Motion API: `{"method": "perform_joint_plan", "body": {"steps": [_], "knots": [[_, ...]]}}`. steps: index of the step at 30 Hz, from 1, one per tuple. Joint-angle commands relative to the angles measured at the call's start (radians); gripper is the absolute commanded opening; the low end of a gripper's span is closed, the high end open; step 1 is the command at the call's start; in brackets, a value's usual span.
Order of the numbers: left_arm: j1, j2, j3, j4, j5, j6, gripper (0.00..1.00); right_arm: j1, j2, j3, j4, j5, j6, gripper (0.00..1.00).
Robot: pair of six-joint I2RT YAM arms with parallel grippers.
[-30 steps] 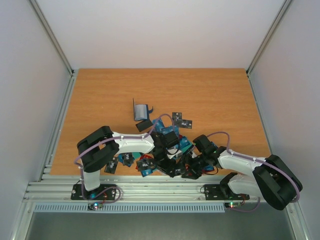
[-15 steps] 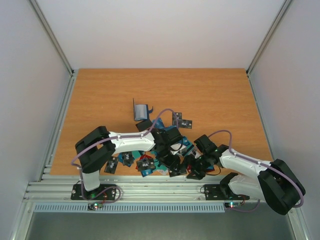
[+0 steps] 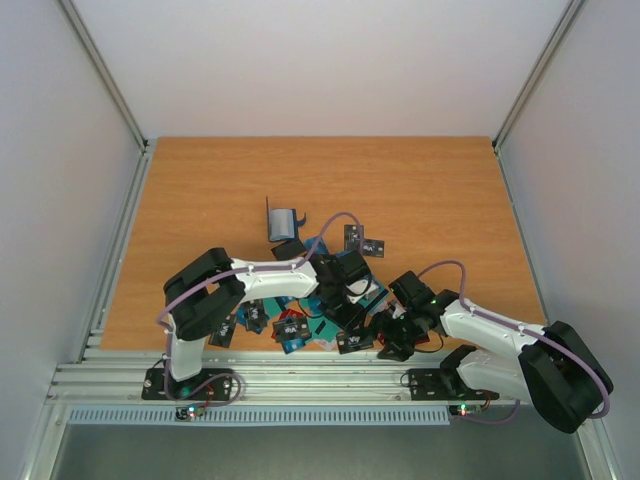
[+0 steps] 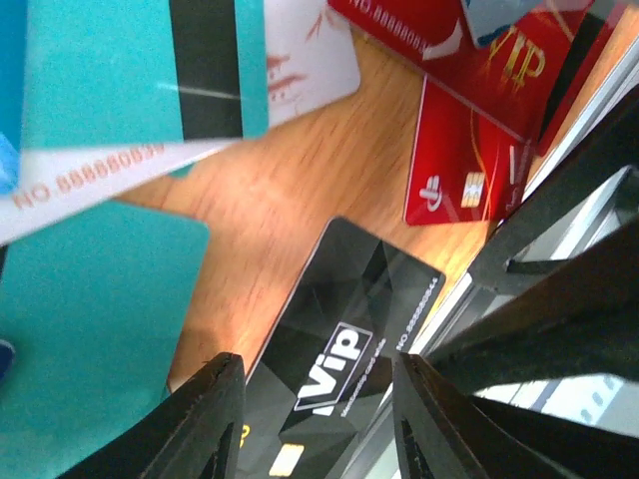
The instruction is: Put the credit cards into the card holder
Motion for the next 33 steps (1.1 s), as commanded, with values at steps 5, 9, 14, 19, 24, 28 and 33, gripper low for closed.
{"method": "perform_joint_plan", "body": {"steps": [5,9,14,19,24,28,33], "knots": [[0.0,0.014,0.04,0.071,-0.017,0.054,0.43,-0.003,-0.01,-0.022,0.042,0.05,0.005,0.63],[0.0,0.012,-0.002,0.085,0.0,0.048,0.43,-0.002,-0.01,-0.026,0.054,0.051,0.014,0.63],[-0.001,0.012,-0.074,0.096,0.017,0.019,0.43,-0.002,-0.002,-0.048,0.117,0.04,0.036,0.63],[-0.002,-0.008,-0.14,0.117,0.028,-0.02,0.42,-0.002,0.005,-0.06,0.164,0.029,0.047,0.63],[-0.002,-0.027,-0.165,0.131,0.067,-0.056,0.42,-0.002,0.022,-0.07,0.216,0.03,0.067,0.62],[-0.002,-0.031,-0.164,0.108,0.083,-0.082,0.42,-0.002,0.041,-0.076,0.266,0.028,0.085,0.62],[-0.001,-0.042,-0.164,0.097,0.118,-0.099,0.42,-0.002,0.049,-0.085,0.302,0.026,0.105,0.62]]}}
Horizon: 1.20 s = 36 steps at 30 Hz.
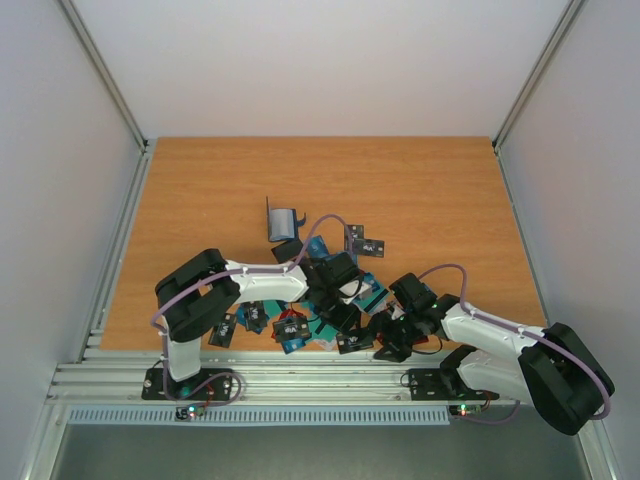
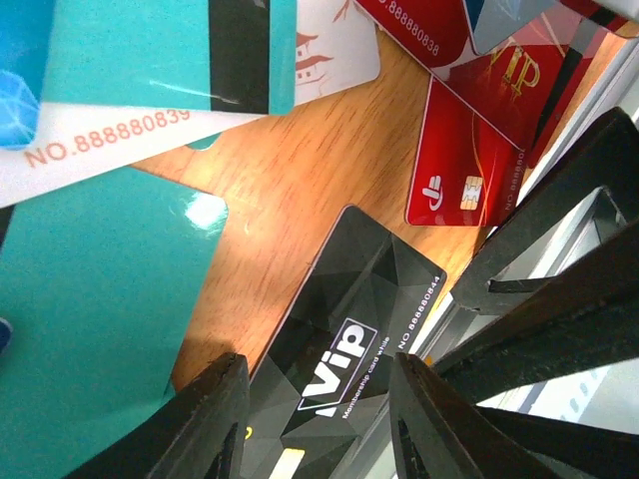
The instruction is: Put the credit cards into the card holder
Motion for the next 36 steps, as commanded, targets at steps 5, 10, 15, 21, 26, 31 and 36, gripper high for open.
{"method": "perform_joint_plan", "body": {"steps": [5,10,15,21,26,31,36], "knots": [[-0.021,-0.01,-0.037,-0.071,0.113,-0.047,0.42,-0.004,0.055,-0.048,0.238,0.06,0.06,0.61],[-0.021,-0.013,-0.04,-0.075,0.154,-0.055,0.41,-0.005,0.075,-0.049,0.269,0.057,0.071,0.61],[-0.022,-0.008,-0.043,-0.069,0.206,-0.054,0.4,-0.005,0.087,-0.051,0.284,0.056,0.077,0.61],[-0.022,0.001,-0.036,-0.084,0.26,-0.057,0.4,-0.005,0.088,-0.05,0.289,0.061,0.08,0.61],[-0.021,0.019,-0.016,-0.09,0.303,-0.085,0.4,-0.003,0.101,-0.053,0.307,0.064,0.082,0.6],[-0.02,0.052,0.005,-0.108,0.311,-0.097,0.39,-0.004,0.121,-0.061,0.343,0.065,0.087,0.59],[-0.01,0.059,0.015,-0.094,0.303,-0.105,0.39,0.002,0.148,-0.065,0.38,0.052,0.086,0.58]]}}
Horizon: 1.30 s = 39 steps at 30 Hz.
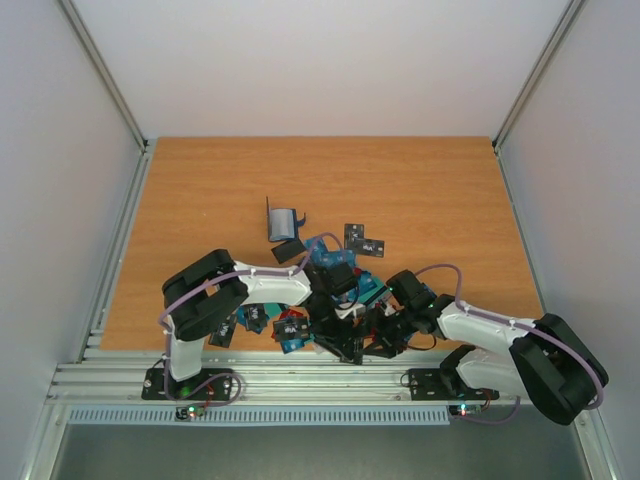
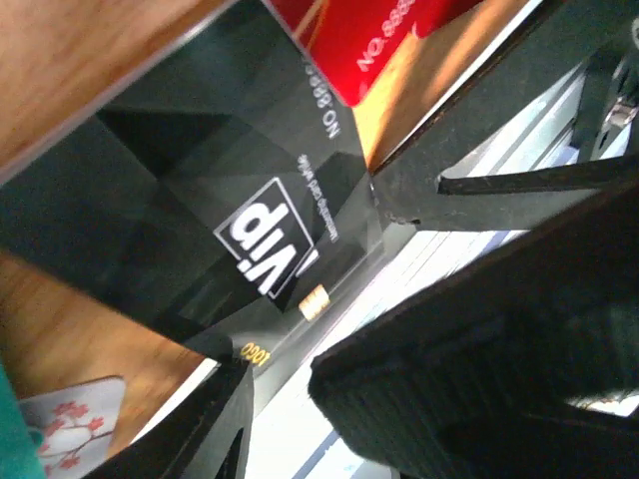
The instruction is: Put the credit cards into the card holder
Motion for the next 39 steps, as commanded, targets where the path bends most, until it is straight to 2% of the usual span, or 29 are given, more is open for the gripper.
{"method": "perform_joint_plan", "body": {"steps": [1,7,16,24,30,39], "knots": [[-0.003,0.027,0.032,0.038,0.055,-0.012,0.39,-0.002,0.096,-0.054,0.224,0.138,0.023,0.58],[0.019,0.018,0.036,0.031,0.034,-0.001,0.39,0.009,0.091,-0.049,0.182,0.148,0.003,0.57],[0.054,-0.034,0.014,0.02,0.01,0.012,0.38,0.009,0.025,0.025,-0.084,0.171,-0.167,0.58],[0.082,-0.08,0.036,-0.036,-0.014,0.046,0.38,0.025,-0.023,0.073,-0.197,0.11,-0.262,0.58],[0.1,-0.064,0.041,-0.021,-0.035,0.058,0.36,0.11,-0.007,0.089,-0.189,0.136,-0.241,0.58],[0.101,0.011,0.019,0.026,-0.05,0.064,0.35,0.159,0.062,0.113,-0.141,0.163,-0.226,0.57]]}}
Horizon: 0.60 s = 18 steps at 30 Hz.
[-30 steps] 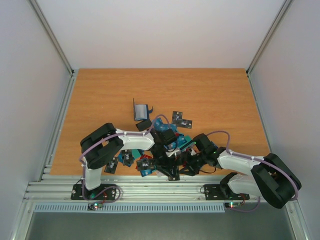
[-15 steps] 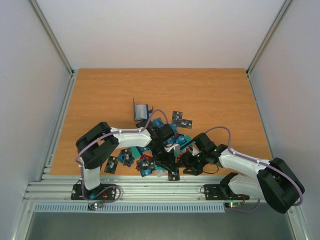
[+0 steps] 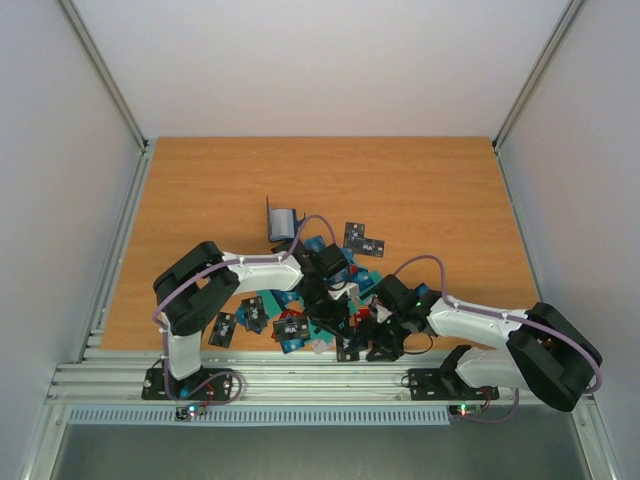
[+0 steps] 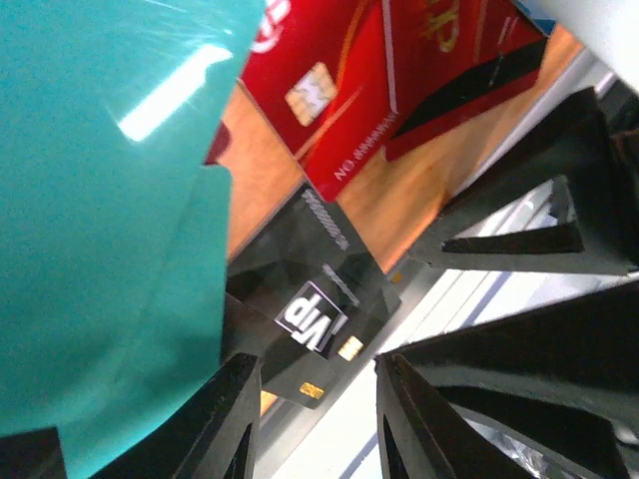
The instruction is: Put the credit cards into the card holder
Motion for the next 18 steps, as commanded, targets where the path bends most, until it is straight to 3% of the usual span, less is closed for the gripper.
{"method": "perform_joint_plan", "body": {"steps": [1,13,18], "knots": [[0.002,0.051,-0.006,0.046,-0.015,0.017,0.35,0.012,0.024,0.029,0.008,0.054,-0.005,0.57],[0.002,0.093,-0.08,0.092,-0.012,0.026,0.34,0.013,0.106,-0.037,0.243,0.021,0.055,0.52],[0.003,0.093,-0.097,0.104,-0.008,0.024,0.34,0.013,0.138,-0.058,0.313,0.009,0.078,0.4]]}}
